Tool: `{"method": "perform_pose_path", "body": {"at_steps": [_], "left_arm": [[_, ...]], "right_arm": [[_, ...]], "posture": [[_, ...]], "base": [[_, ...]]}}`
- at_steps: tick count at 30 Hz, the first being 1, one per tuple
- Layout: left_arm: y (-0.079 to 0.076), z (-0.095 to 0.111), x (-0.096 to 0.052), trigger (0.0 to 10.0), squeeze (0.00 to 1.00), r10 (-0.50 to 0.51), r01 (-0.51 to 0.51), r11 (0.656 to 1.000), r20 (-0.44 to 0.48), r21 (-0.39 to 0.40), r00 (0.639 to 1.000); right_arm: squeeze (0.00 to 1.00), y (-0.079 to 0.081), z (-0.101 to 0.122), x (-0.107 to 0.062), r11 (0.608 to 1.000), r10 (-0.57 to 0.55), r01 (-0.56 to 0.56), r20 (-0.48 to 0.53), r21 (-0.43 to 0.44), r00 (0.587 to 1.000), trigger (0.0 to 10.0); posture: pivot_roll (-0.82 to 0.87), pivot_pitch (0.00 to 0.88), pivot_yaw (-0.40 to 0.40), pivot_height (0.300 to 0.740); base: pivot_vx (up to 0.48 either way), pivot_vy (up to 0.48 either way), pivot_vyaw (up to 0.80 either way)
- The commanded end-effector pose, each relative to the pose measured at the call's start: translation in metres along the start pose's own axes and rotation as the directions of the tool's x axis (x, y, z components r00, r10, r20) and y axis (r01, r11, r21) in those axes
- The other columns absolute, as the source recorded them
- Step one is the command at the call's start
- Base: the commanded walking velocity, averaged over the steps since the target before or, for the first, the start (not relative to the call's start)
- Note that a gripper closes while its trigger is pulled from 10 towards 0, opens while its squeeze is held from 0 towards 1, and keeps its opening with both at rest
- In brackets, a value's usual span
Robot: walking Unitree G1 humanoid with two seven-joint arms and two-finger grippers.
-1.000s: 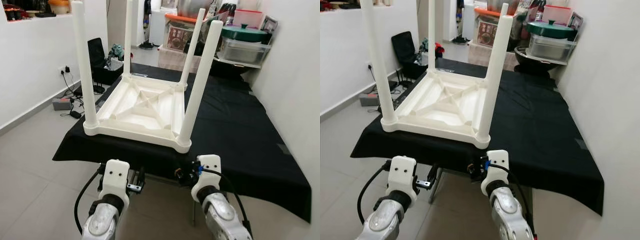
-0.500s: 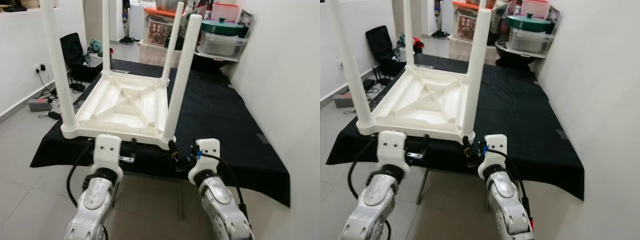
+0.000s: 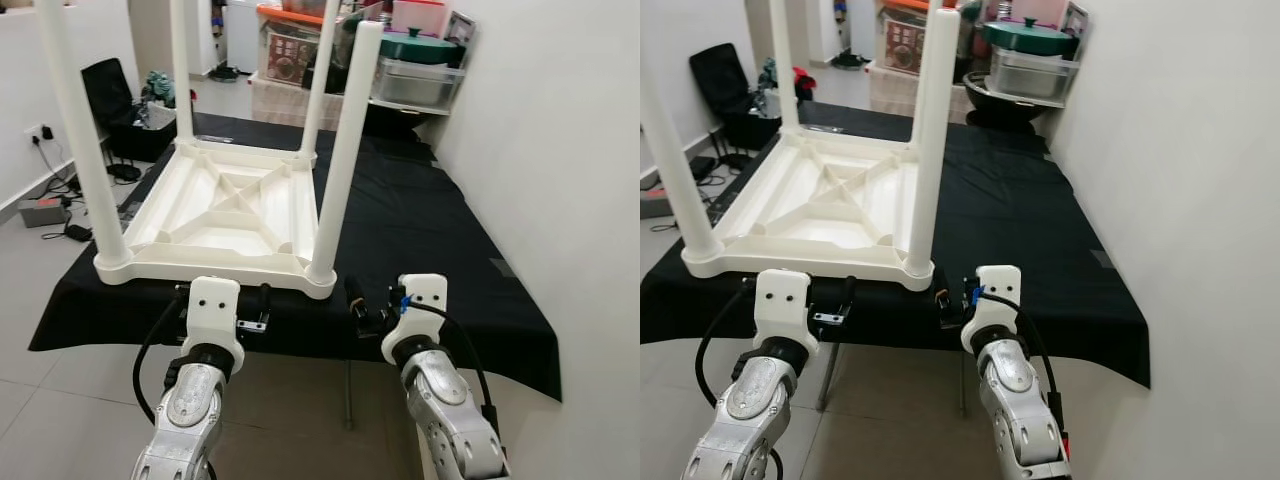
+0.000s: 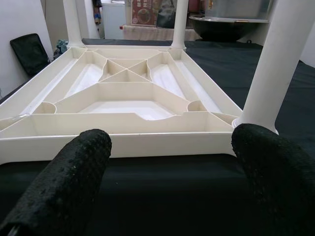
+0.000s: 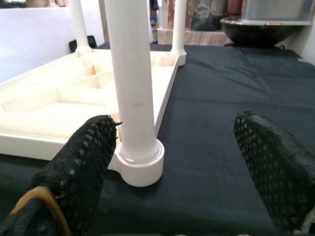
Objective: Building children table
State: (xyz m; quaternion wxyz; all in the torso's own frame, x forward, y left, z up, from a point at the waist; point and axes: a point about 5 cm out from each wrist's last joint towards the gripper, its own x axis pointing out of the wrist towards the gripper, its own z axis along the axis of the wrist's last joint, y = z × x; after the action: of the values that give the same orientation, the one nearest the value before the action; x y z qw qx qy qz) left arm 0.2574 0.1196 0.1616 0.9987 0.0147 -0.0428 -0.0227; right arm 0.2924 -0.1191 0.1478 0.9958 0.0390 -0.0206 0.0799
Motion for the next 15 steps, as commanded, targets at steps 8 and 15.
{"method": "perform_pose_path", "body": {"at_steps": [8,15], "left_arm": [[-0.0001,0.0015,-0.0011,10.0,0.0,-0.005,0.005,1.0,0.001,0.006,1.0],[-0.0006,0.0055,0.0,10.0,0.0,-0.003,0.003,1.0,0.013,-0.001,1.0]], "right_arm": [[0.0,-0.0048,0.0008,-0.0008,1.0,-0.023,0.023,-0.011,0.001,1.0,10.0],[0.0,-0.0053,-0.001,-0.0009,0.999,-0.029,0.03,-0.022,0.019,0.999,10.0]], "posture": [[0.11,0.0,-0.14,0.74],[0.11,0.0,-0.138,0.74]], "base": [[0.0,0.0,0.0],[0.0,0.0,-0.45]]}}
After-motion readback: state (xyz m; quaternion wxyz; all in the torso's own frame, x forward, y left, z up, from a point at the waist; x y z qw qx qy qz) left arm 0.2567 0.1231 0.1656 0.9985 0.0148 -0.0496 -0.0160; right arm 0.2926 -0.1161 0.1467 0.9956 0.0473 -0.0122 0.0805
